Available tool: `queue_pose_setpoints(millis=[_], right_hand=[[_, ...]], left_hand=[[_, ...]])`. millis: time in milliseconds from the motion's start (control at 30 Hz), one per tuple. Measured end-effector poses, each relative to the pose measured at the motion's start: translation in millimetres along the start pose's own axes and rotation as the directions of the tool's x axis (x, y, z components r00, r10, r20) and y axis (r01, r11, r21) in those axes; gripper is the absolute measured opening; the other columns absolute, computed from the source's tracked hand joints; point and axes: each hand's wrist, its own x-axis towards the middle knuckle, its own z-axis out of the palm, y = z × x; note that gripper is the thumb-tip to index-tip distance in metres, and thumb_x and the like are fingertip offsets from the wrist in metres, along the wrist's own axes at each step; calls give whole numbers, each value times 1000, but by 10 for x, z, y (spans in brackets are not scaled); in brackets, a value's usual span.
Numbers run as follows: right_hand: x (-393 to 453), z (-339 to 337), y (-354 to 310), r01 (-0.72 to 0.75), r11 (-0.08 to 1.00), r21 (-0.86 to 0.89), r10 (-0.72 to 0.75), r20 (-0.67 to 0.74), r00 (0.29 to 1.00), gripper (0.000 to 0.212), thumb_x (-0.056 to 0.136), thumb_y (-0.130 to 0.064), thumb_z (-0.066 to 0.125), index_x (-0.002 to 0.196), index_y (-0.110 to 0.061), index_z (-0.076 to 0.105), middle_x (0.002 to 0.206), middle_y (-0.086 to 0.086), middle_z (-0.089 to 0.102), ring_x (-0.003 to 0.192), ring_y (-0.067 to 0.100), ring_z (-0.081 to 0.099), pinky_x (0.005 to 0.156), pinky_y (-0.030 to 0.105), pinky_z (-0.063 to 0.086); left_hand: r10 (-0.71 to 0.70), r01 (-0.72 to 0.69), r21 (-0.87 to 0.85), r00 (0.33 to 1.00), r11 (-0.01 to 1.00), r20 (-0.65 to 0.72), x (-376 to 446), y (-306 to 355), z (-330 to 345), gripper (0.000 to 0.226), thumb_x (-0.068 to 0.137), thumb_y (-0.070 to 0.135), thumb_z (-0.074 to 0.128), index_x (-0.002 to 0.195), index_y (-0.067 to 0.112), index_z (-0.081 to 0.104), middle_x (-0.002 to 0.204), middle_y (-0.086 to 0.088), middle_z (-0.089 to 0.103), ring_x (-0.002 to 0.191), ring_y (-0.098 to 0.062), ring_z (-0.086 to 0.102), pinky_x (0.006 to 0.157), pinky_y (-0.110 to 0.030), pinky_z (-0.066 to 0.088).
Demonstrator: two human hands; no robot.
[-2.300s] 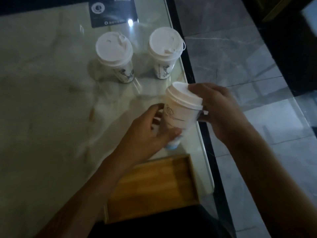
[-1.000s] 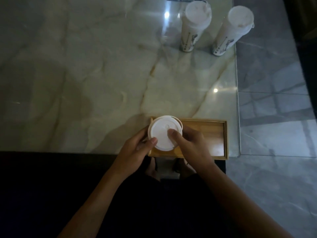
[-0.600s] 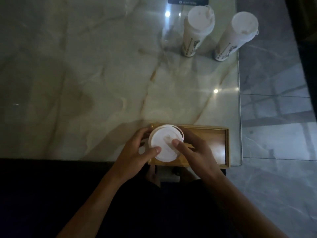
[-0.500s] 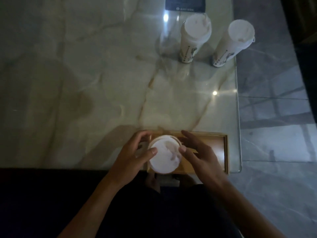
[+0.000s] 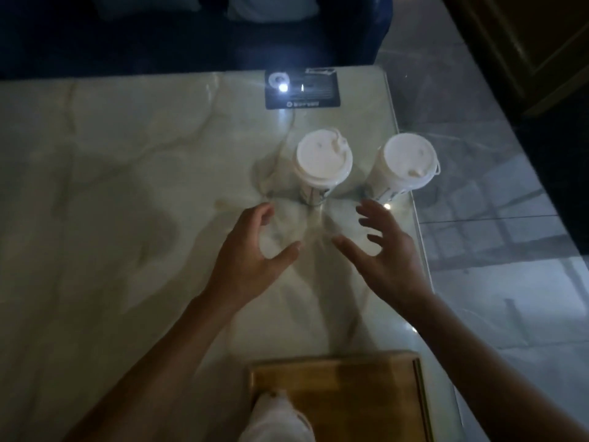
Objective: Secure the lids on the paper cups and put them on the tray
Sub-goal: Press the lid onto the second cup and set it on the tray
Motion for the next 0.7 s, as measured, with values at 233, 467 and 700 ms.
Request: queue_pose_setpoints(millis=[233,467,700], right_hand=[[504,332,-39,-61,992,107,65,-35,997,100,83,-42,88,162,-21,29,158,8,52,140,23,54,112,47,52],[711,473,-25,27,980,199,-15,-61,998,91,80,-52,83,157,-31,39,156,-9,56,139,10,57,108,20,51],[719,428,-4,-20,971,239,36,-64,997,72,84,-41,88,146,-32,52,136,-19,64,121,-2,63,97,18,53]], left_hand=[[-9,4,62,997,998,71,763,-43,346,110,61,52,93,151,26,34,151,2,52,136,-15,52,108,-41,50],[-26,32,-97,998,995,64,911,74,446,76,55,56,78,119,70,39,96,62,52,88,38,50,69,8,39],[-44,44,-92,999,995,3,815,40,388,62,69,48,88,117,52,48,103,32,63,95,13,59,79,-7,43]])
